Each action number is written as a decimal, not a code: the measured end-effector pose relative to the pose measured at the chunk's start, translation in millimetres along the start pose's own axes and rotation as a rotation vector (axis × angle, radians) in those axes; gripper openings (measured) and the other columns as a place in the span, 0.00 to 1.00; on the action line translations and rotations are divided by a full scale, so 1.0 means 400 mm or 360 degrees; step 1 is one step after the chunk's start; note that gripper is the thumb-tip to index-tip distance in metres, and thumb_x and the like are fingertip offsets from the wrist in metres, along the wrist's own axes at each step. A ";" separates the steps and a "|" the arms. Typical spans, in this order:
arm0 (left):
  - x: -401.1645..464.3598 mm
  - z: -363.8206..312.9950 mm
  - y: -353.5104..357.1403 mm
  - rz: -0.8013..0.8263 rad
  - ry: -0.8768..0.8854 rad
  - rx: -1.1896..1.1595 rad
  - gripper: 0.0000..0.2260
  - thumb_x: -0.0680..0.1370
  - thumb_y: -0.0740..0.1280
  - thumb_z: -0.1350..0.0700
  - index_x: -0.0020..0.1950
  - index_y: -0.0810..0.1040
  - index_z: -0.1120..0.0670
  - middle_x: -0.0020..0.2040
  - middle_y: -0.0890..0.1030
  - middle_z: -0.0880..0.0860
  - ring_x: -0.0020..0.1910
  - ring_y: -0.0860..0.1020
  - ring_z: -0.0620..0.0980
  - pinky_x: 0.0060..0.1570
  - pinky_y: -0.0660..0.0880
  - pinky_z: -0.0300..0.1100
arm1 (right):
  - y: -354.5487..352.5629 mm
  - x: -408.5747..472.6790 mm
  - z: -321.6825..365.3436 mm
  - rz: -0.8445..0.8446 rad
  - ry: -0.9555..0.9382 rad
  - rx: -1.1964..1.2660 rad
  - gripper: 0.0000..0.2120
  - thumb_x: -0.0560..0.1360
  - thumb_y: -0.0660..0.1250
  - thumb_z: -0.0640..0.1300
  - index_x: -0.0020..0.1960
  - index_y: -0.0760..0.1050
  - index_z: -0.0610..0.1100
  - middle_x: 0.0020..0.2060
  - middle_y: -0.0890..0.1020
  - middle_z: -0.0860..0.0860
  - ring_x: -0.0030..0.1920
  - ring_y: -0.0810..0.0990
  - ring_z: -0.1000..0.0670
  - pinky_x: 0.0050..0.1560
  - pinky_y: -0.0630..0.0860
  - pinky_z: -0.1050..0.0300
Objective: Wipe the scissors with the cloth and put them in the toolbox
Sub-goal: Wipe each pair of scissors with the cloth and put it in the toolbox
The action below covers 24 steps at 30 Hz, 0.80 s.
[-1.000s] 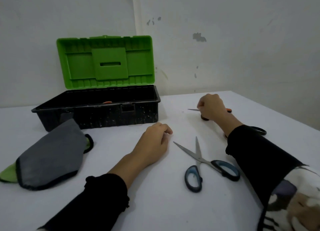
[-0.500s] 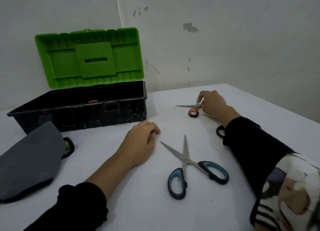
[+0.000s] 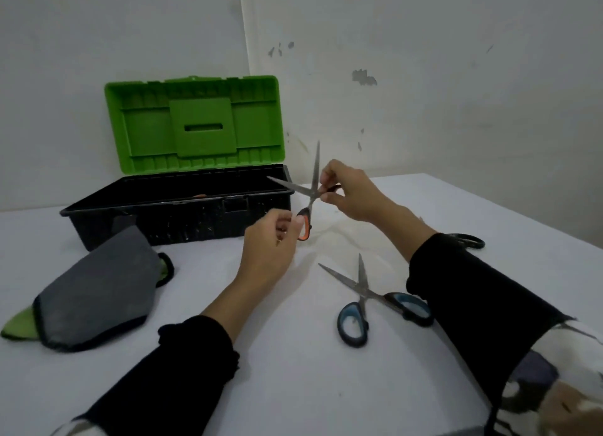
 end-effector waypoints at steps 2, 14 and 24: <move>0.004 0.002 -0.032 -0.0197 0.0022 0.0044 0.04 0.76 0.65 0.60 0.49 0.78 0.60 0.36 0.77 0.48 0.34 0.74 0.40 0.35 0.69 0.24 | 0.024 -0.007 0.047 0.0038 0.0003 0.0133 0.10 0.73 0.67 0.32 0.47 0.67 0.44 0.38 0.78 0.53 0.43 0.79 0.51 0.44 0.72 0.71; -0.009 0.049 -0.247 -0.0315 -0.0105 0.0135 0.06 0.76 0.68 0.56 0.47 0.83 0.57 0.38 0.82 0.50 0.38 0.78 0.42 0.41 0.74 0.33 | 0.123 -0.002 0.258 -0.0062 0.0286 0.1126 0.10 0.71 0.70 0.33 0.45 0.72 0.44 0.33 0.78 0.47 0.26 0.76 0.61 0.28 0.69 0.69; -0.049 0.119 -0.435 -0.0380 -0.0094 0.0182 0.08 0.76 0.68 0.55 0.50 0.84 0.55 0.40 0.83 0.48 0.36 0.76 0.35 0.37 0.70 0.22 | 0.335 0.006 0.411 -0.0122 0.1002 0.2448 0.07 0.70 0.71 0.33 0.45 0.74 0.40 0.31 0.81 0.48 0.30 0.80 0.54 0.34 0.79 0.62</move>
Point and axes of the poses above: each hand's wrist, its own x-axis towards the middle knuckle, its own y-axis out of the palm, z = x × y, the point moved 2 cm from there along x, towards the middle knuckle
